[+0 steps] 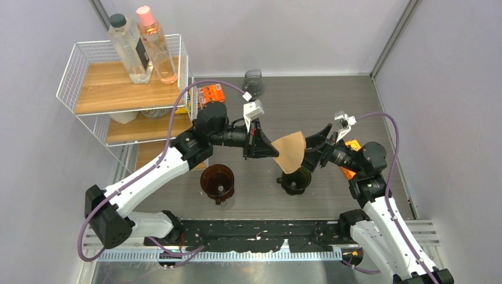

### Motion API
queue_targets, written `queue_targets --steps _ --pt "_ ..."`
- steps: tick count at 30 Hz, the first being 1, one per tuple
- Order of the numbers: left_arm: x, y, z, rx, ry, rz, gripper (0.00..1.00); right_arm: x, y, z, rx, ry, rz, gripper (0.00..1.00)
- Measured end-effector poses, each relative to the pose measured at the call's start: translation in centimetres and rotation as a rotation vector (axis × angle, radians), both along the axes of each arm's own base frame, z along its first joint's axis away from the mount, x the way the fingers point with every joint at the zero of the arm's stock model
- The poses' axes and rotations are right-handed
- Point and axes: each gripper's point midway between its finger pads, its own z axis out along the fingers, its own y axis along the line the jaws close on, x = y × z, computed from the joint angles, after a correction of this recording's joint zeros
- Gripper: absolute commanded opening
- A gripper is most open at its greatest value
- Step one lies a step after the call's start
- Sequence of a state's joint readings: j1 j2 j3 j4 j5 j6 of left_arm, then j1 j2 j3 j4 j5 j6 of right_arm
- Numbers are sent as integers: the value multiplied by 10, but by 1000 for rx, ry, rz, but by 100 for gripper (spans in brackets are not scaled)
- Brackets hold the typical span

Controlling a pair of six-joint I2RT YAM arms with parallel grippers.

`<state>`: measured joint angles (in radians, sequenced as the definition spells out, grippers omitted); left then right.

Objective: Place the coffee filter in the dripper

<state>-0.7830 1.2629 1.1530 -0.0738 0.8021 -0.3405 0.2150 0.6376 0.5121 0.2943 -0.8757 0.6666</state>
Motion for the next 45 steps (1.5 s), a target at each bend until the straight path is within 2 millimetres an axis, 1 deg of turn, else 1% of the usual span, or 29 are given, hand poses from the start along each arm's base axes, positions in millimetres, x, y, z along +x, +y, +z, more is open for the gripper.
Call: queue_targets --steps 2,5,6,7,8,9,10,11,12,13,14,15,16,17,20,21,23,25,26,29,31,32,37,40,42,45 --pt "0 -2 -2 1 9 -11 0 -3 2 6 13 -25 19 99" --pt "0 -5 -8 9 36 -27 0 -6 5 12 23 -53 43 92" --pt "0 -6 -10 12 43 -32 0 -7 5 13 25 -60 49 87" --pt "0 -7 -11 15 50 -36 0 -8 7 14 27 -64 60 84" --pt "-1 -7 -13 18 56 -41 0 -9 8 15 28 -67 67 78" --pt "-1 -8 -13 19 60 -44 0 -10 9 15 29 -68 76 74" --pt "-2 -8 -14 19 62 -47 0 -11 10 15 29 -66 83 67" --pt "-2 -8 -14 19 64 -50 0 -12 11 15 30 -65 89 63" --pt "-2 -8 -13 18 65 -52 0 -12 12 14 30 -64 93 57" --pt "-3 -8 -13 18 68 -53 0 -12 12 14 30 -64 96 54" --pt "-3 -8 -13 18 70 -53 0 -13 13 15 31 -63 100 49" --pt "-3 -8 -13 18 74 -53 0 -13 13 14 31 -63 101 46" --pt "-4 -8 -13 17 76 -55 0 -13 13 15 31 -64 103 41" --pt "-4 -8 -13 18 77 -55 0 -14 13 15 31 -64 104 38" --pt "-4 -8 -13 18 77 -55 0 -14 13 15 31 -64 105 20" --pt "-3 -8 -12 18 77 -53 2 -14 14 15 31 -64 105 9" --pt "-2 -8 -12 19 76 -45 11 -14 14 14 30 -64 107 6" --pt "1 -8 -12 23 75 -30 15 -14 14 14 29 -58 101 5" --pt "3 -8 -13 29 75 -16 19 -13 13 13 26 -50 91 5" --pt "11 -8 -13 45 68 27 46 -9 10 10 9 -29 54 5" --pt "18 -7 -14 64 57 70 94 -6 8 11 -1 -21 28 5" --pt "23 -6 -14 75 47 100 99 -4 7 12 -6 -15 11 5" --pt "45 2 -23 147 27 237 99 16 -5 11 -52 36 -131 5" --pt "59 10 -34 214 12 341 100 35 -18 -1 -88 132 -264 5" --pt "64 14 -38 253 -8 398 99 46 -31 -10 -110 203 -375 5" --pt "62 11 -34 279 -42 425 99 57 -53 -29 -147 322 -540 5"
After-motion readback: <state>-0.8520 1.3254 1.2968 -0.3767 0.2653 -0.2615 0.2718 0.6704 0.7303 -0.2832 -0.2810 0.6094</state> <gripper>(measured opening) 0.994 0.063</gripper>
